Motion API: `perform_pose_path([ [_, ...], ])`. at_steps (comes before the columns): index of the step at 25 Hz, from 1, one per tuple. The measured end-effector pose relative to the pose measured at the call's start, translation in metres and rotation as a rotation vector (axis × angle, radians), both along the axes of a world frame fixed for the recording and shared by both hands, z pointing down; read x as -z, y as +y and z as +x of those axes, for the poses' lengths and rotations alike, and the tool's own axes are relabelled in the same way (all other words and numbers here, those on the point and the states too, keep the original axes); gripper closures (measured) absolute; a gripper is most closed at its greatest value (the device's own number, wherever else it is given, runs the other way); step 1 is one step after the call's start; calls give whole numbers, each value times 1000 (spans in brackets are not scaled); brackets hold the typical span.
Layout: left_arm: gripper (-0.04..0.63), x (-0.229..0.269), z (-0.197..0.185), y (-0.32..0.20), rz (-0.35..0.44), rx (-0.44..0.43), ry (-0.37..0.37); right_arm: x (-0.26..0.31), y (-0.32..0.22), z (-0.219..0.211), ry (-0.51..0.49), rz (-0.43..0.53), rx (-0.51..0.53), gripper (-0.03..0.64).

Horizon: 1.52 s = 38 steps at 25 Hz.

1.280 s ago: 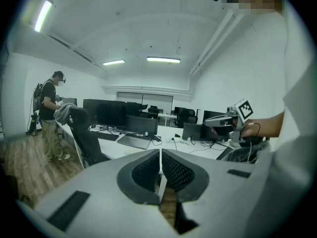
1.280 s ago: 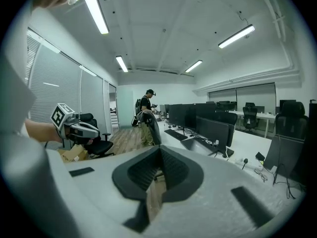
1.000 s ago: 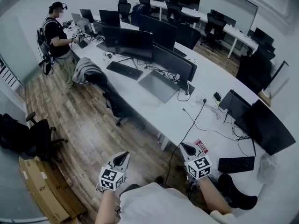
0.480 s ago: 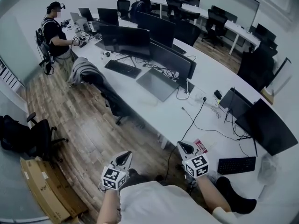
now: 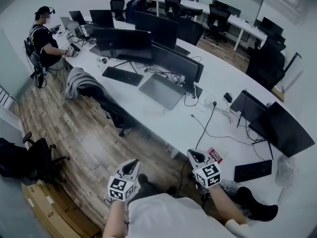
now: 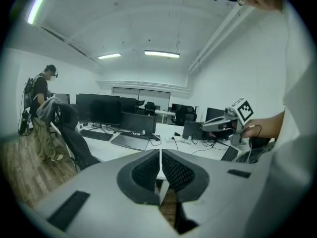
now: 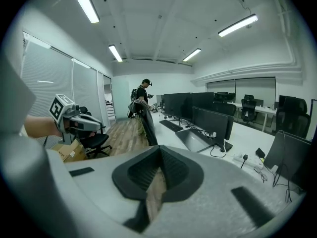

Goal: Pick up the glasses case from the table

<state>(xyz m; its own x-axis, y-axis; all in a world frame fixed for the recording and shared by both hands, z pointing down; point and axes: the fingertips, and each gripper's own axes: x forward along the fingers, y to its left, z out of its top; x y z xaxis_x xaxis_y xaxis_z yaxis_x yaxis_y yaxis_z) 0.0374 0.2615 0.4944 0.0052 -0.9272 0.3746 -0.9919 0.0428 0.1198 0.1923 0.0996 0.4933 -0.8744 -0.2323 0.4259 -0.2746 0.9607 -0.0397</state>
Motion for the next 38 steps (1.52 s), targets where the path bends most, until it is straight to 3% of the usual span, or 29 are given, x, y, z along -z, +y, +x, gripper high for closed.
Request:
perform_pose_path([
  [20,584,-18,-166,-19,-22,-145,42,-9,-4,-130,70,-22,-186,616],
  [28,584,-28,-199,-22,-32,-197,51,-16,6,-155,92,-26,-223,615],
  [38,584,-34,-207,-50,-42,-230,77,-22,-14,-158,108,-40,-264,615],
])
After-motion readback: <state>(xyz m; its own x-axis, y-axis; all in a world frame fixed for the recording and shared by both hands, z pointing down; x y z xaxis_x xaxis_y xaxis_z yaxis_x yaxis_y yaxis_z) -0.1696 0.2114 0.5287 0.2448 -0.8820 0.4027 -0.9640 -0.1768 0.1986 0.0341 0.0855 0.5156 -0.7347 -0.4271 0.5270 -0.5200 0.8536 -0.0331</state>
